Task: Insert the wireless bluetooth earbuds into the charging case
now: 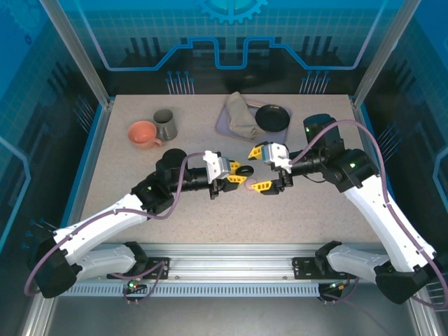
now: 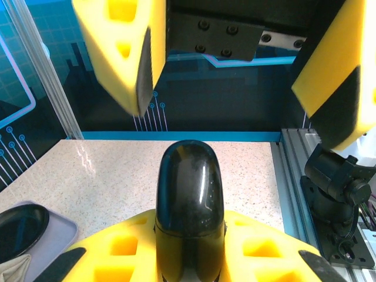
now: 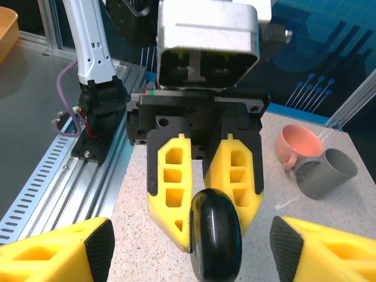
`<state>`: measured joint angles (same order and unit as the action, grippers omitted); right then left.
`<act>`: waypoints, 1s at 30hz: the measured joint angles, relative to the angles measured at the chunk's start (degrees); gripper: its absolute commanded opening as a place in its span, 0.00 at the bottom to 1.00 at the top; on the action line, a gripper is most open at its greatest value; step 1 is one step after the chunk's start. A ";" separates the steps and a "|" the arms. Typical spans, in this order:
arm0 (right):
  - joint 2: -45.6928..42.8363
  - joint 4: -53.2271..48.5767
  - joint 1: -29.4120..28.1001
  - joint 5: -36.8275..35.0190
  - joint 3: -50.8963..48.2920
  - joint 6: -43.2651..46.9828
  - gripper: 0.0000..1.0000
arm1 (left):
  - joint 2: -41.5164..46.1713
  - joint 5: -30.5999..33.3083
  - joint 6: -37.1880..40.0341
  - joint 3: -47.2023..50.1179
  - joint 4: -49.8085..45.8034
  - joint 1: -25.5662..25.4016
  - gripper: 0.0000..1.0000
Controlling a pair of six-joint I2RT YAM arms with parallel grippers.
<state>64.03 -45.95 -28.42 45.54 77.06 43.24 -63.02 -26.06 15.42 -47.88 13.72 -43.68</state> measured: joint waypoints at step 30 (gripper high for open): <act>3.30 -0.83 -1.60 -3.48 0.20 -0.11 0.32 | 0.13 -0.48 0.02 0.02 -0.09 0.00 0.00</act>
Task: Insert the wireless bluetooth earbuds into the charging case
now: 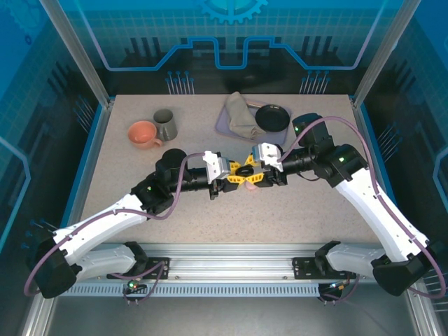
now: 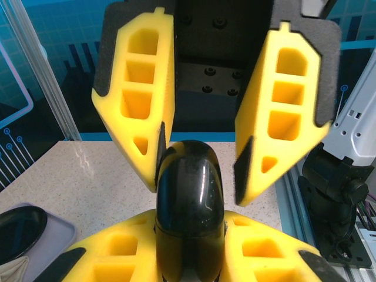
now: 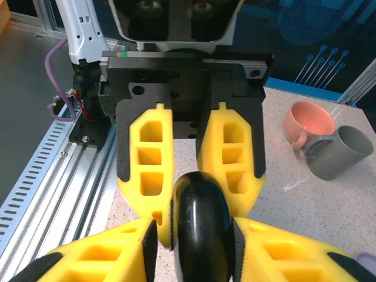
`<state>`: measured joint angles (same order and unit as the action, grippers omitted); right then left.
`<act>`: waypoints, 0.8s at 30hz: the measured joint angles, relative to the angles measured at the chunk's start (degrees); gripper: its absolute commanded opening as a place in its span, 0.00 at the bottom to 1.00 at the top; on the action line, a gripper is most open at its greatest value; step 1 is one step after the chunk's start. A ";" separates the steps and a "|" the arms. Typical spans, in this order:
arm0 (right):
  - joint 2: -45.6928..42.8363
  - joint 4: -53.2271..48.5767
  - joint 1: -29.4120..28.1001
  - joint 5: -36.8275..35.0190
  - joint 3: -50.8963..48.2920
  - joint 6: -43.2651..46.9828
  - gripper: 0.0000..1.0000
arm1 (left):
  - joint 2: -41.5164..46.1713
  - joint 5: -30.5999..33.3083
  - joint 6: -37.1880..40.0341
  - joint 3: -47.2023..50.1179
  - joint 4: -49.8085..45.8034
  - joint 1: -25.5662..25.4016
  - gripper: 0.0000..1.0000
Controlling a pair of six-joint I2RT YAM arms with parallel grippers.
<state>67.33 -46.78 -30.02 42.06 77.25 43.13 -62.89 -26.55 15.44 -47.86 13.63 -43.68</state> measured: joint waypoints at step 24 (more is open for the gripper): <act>0.59 -0.09 2.45 -0.44 -0.57 -3.52 0.24 | 4.09 2.84 -0.52 4.52 -0.59 0.00 0.73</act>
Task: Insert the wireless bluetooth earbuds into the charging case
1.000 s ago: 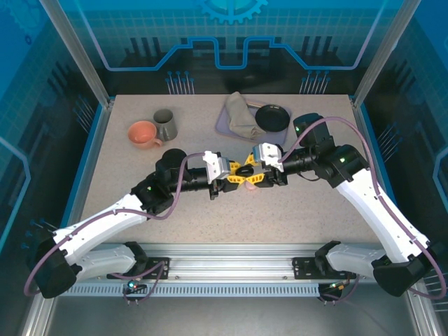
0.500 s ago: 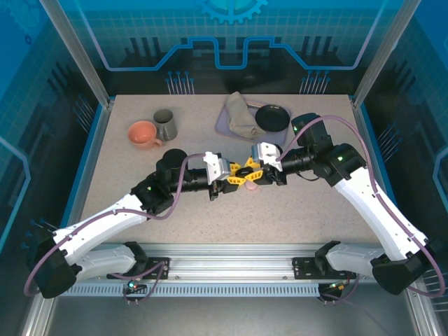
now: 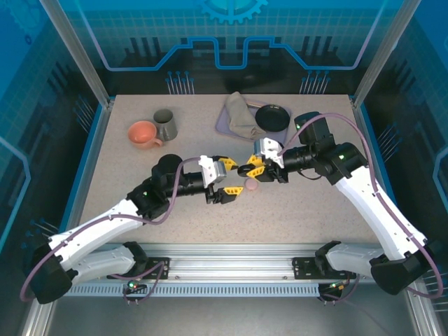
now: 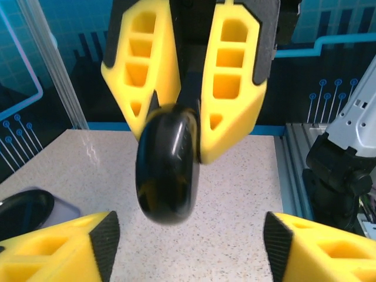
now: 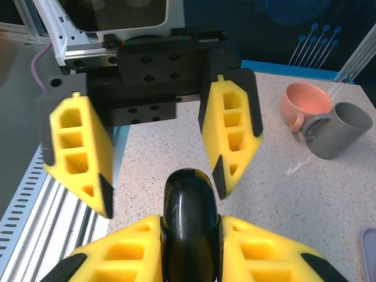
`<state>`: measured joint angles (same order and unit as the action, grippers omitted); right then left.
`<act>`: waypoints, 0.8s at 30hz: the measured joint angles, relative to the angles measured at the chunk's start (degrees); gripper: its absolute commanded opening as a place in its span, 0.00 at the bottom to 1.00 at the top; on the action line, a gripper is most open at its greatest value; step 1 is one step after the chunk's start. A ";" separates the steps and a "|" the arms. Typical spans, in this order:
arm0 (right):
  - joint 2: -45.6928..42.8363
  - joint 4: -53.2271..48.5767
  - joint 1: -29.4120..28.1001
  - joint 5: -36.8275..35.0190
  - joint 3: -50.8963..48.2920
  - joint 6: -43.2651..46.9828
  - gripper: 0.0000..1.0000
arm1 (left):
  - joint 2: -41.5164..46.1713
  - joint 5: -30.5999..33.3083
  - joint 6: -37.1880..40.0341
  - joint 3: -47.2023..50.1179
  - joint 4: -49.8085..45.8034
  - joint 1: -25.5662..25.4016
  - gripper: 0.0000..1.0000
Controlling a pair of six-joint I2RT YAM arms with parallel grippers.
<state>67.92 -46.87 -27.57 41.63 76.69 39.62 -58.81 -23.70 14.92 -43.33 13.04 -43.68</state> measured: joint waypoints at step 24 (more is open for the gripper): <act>31.82 -1.81 -5.84 -13.33 -2.36 -3.39 0.19 | 18.73 20.28 -1.49 6.78 -6.47 0.00 0.99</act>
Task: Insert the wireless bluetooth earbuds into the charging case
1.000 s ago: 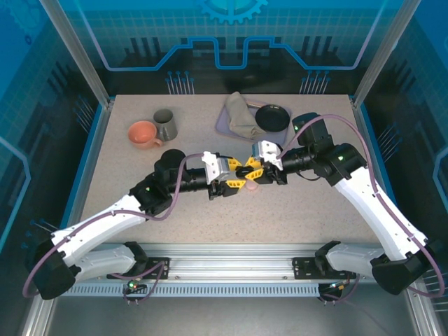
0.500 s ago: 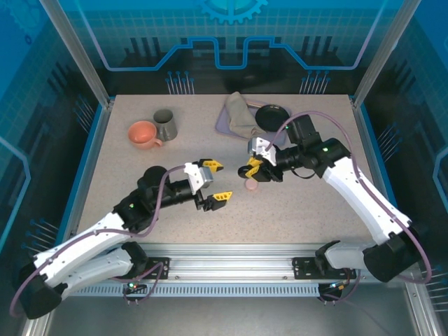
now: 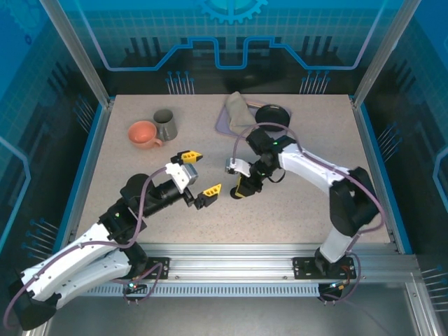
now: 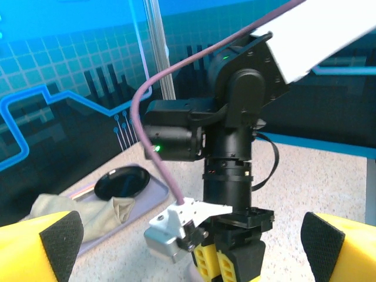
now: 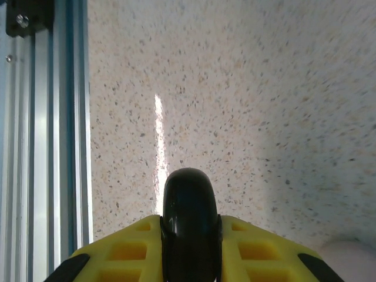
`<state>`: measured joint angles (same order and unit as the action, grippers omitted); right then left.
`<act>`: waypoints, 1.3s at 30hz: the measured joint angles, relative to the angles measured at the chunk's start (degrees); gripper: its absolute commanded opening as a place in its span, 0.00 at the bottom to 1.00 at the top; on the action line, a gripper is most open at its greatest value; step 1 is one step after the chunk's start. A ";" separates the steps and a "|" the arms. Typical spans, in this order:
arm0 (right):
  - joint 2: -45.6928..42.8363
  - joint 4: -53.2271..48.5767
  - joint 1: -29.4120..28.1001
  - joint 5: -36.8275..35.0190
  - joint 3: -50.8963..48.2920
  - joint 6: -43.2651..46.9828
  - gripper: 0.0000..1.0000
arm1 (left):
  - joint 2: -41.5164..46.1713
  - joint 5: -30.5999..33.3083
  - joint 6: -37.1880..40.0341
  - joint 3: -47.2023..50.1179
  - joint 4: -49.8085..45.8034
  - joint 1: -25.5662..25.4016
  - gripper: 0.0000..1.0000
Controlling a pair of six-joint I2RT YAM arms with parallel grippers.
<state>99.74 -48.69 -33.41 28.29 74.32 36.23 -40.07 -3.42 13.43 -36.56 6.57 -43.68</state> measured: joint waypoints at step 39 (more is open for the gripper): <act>18.25 -4.98 -1.44 -6.91 10.51 0.83 0.57 | 2.51 11.78 -13.55 4.63 -17.51 0.00 0.99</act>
<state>117.99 -53.67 -34.85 21.39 84.84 37.06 -37.56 8.36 -0.12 -31.92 -10.94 -43.68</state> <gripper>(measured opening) 0.553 0.989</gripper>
